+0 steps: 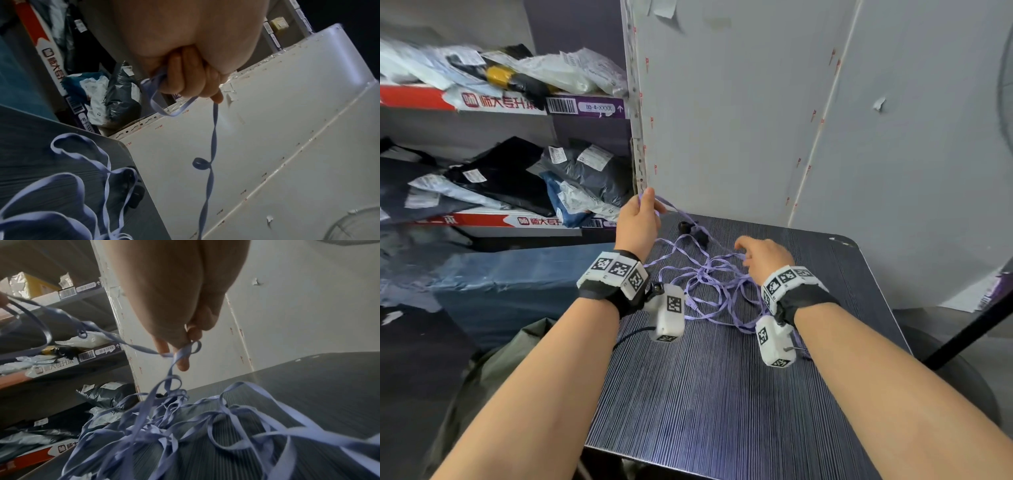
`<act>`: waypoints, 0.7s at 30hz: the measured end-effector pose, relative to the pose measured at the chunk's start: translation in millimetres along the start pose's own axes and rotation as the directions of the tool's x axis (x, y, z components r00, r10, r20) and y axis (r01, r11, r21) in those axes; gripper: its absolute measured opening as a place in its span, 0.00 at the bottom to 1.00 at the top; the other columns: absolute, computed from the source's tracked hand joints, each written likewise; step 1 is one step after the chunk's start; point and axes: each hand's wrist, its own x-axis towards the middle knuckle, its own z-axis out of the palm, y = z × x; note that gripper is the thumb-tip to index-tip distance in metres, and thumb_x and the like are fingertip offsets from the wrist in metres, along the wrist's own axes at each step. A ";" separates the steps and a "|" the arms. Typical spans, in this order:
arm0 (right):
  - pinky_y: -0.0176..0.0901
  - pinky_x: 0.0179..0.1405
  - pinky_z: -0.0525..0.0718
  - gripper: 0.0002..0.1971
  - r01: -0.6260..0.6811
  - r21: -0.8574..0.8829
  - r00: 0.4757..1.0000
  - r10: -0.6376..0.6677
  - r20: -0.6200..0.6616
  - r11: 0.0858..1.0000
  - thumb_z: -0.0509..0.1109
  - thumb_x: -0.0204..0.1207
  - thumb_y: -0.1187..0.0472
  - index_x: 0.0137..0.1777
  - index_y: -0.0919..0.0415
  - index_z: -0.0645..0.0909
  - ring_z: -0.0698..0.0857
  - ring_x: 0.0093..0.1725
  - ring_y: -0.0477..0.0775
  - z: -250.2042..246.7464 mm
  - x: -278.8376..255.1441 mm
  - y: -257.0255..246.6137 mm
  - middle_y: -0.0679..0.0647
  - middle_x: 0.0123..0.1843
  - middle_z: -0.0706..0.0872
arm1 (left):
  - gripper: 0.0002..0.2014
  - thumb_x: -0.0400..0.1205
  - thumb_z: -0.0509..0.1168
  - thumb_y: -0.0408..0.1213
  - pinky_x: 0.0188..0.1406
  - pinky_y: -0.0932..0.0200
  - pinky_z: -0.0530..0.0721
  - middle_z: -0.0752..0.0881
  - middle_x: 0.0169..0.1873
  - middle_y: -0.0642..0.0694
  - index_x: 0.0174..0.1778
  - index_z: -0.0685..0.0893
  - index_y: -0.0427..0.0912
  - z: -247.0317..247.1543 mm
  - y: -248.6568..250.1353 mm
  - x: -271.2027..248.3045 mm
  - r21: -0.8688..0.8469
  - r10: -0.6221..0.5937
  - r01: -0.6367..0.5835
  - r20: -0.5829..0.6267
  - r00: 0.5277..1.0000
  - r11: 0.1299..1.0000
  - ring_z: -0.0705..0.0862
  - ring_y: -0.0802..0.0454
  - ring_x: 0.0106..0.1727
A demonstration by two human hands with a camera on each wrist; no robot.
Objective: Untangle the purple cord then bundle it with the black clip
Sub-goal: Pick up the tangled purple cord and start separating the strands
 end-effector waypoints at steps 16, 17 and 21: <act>0.42 0.40 0.74 0.35 -0.005 0.510 1.000 0.003 0.004 0.860 0.54 0.80 0.36 0.18 0.58 0.78 0.83 0.30 0.54 -29.8 10.3 -28.6 0.60 0.27 0.85 | 0.20 0.87 0.53 0.46 0.22 0.59 0.64 0.70 0.16 0.52 0.30 0.76 0.44 -2.3 25.6 -3.8 -0.028 0.047 -0.047 -0.015 0.999 0.999 0.66 0.57 0.17; 0.41 0.44 0.77 0.33 0.000 0.545 1.000 0.007 -0.011 0.838 0.53 0.82 0.39 0.20 0.55 0.81 0.86 0.35 0.54 -34.2 10.2 -27.9 0.59 0.30 0.88 | 0.20 0.87 0.53 0.46 0.24 0.58 0.66 0.71 0.18 0.50 0.30 0.77 0.44 -4.0 27.6 -3.4 -0.012 0.063 -0.064 -0.035 0.997 0.998 0.67 0.56 0.17; 0.48 0.40 0.85 0.19 0.022 0.659 0.996 0.043 -0.083 0.752 0.56 0.84 0.49 0.43 0.61 0.82 0.87 0.35 0.55 -52.4 7.0 -32.1 0.59 0.39 0.90 | 0.20 0.87 0.52 0.46 0.26 0.59 0.69 0.72 0.19 0.48 0.31 0.78 0.44 -3.7 43.4 -4.4 0.005 0.115 -0.115 -0.075 0.991 0.993 0.70 0.57 0.18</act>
